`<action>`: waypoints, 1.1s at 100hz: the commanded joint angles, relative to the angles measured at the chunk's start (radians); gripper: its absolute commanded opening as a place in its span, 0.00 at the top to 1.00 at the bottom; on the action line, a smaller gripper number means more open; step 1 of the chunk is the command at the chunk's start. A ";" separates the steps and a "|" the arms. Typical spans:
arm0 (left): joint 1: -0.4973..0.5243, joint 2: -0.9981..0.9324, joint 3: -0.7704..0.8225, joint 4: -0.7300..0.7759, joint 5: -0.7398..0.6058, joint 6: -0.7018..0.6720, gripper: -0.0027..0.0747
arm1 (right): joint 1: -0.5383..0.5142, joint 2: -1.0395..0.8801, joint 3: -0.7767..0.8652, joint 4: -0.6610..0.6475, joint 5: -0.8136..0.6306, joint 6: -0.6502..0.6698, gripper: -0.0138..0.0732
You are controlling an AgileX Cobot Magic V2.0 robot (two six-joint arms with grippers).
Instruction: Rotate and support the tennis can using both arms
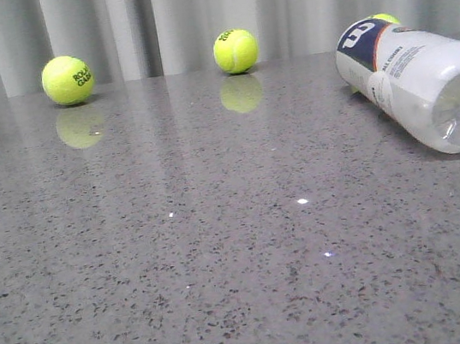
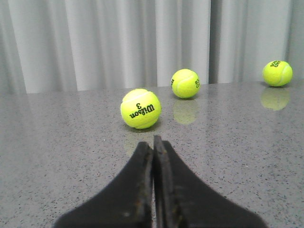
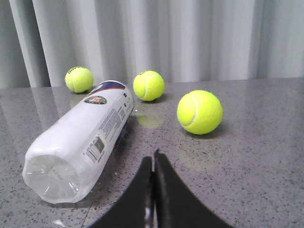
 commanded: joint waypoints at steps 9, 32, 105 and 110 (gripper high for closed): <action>0.004 -0.039 0.048 -0.002 -0.082 -0.010 0.99 | -0.008 -0.020 -0.021 -0.003 -0.123 0.000 0.92; 0.004 -0.039 0.048 -0.002 -0.082 -0.010 0.99 | -0.008 -0.016 -0.121 -0.003 -0.050 0.000 0.92; 0.004 -0.039 0.048 -0.002 -0.082 -0.010 0.99 | -0.008 0.658 -0.974 0.086 0.910 0.000 0.92; 0.004 -0.039 0.048 -0.002 -0.082 -0.010 0.99 | -0.008 0.703 -0.997 0.098 0.933 -0.001 0.92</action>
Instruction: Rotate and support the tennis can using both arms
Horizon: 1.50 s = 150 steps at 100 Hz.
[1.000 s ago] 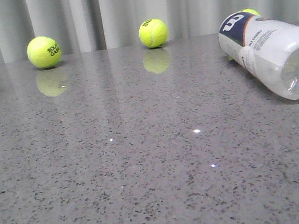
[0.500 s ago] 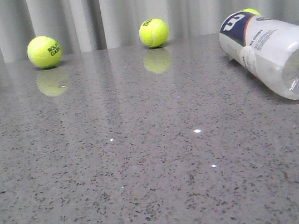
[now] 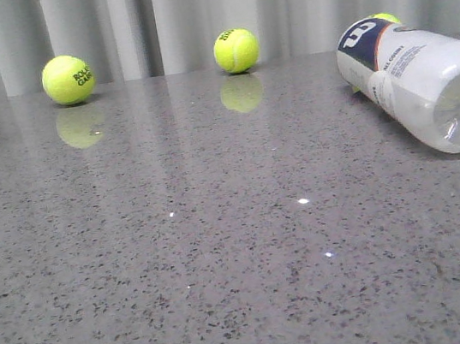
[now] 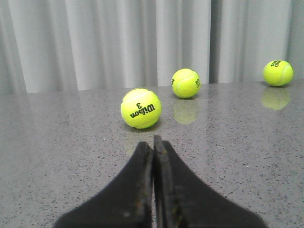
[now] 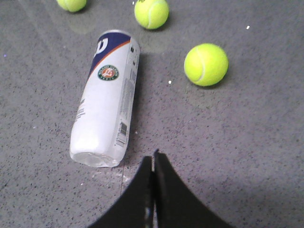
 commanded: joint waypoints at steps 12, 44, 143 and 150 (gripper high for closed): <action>0.004 -0.039 0.048 -0.002 -0.082 -0.010 0.99 | -0.008 0.160 -0.082 0.031 0.013 -0.015 0.92; 0.004 -0.039 0.048 -0.002 -0.082 -0.010 0.99 | -0.008 0.255 -0.082 0.038 0.039 -0.033 0.47; 0.004 -0.039 0.048 -0.002 -0.082 -0.010 0.99 | 0.094 0.752 -0.336 0.227 -0.179 -0.248 0.09; 0.004 -0.039 0.048 -0.002 -0.082 -0.010 0.99 | 0.094 0.807 -0.360 0.227 -0.179 -0.248 0.09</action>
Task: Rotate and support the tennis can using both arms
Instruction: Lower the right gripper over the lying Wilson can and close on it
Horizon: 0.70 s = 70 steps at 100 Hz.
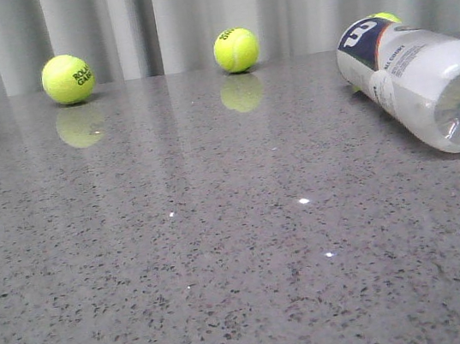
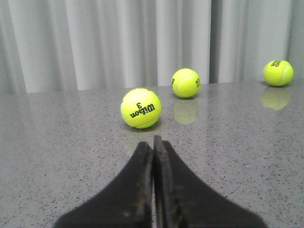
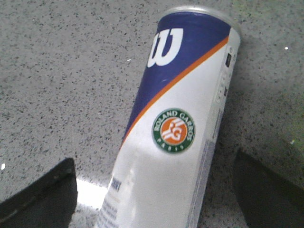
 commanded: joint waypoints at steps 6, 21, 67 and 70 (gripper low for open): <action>0.004 -0.039 0.048 -0.002 -0.082 -0.010 0.99 | 0.001 0.072 -0.070 0.015 -0.053 -0.015 0.09; 0.004 -0.039 0.048 -0.002 -0.082 -0.010 0.99 | 0.002 0.141 -0.072 0.016 -0.057 -0.015 0.09; 0.004 -0.039 0.048 -0.002 -0.082 -0.010 0.99 | 0.002 0.173 -0.077 0.017 0.000 -0.023 0.59; 0.004 -0.039 0.048 -0.002 -0.082 -0.010 0.99 | 0.002 0.173 -0.089 0.017 0.016 -0.023 0.65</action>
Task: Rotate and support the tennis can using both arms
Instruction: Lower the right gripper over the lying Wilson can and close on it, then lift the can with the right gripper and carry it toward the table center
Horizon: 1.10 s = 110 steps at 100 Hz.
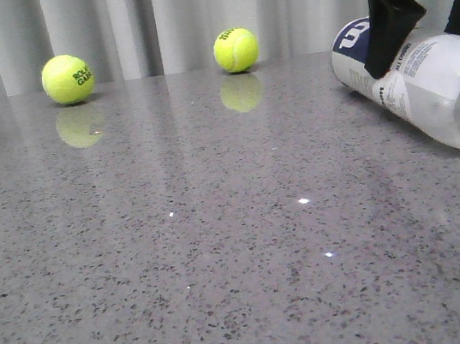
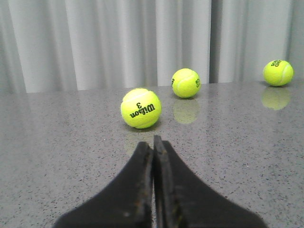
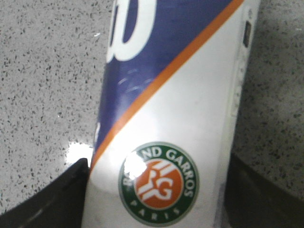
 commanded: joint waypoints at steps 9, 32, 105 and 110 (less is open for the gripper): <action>0.004 -0.039 0.048 -0.002 -0.082 -0.010 0.99 | 0.001 -0.038 -0.098 0.020 0.079 -0.019 0.72; 0.004 -0.039 0.048 -0.002 -0.082 -0.010 0.99 | 0.084 -0.038 -0.338 0.029 0.216 -0.222 0.73; 0.004 -0.039 0.048 -0.002 -0.082 -0.010 0.99 | 0.339 0.162 -0.419 0.029 0.162 -1.140 0.73; 0.004 -0.039 0.048 -0.002 -0.082 -0.010 0.99 | 0.339 0.175 -0.419 0.029 0.155 -1.140 0.73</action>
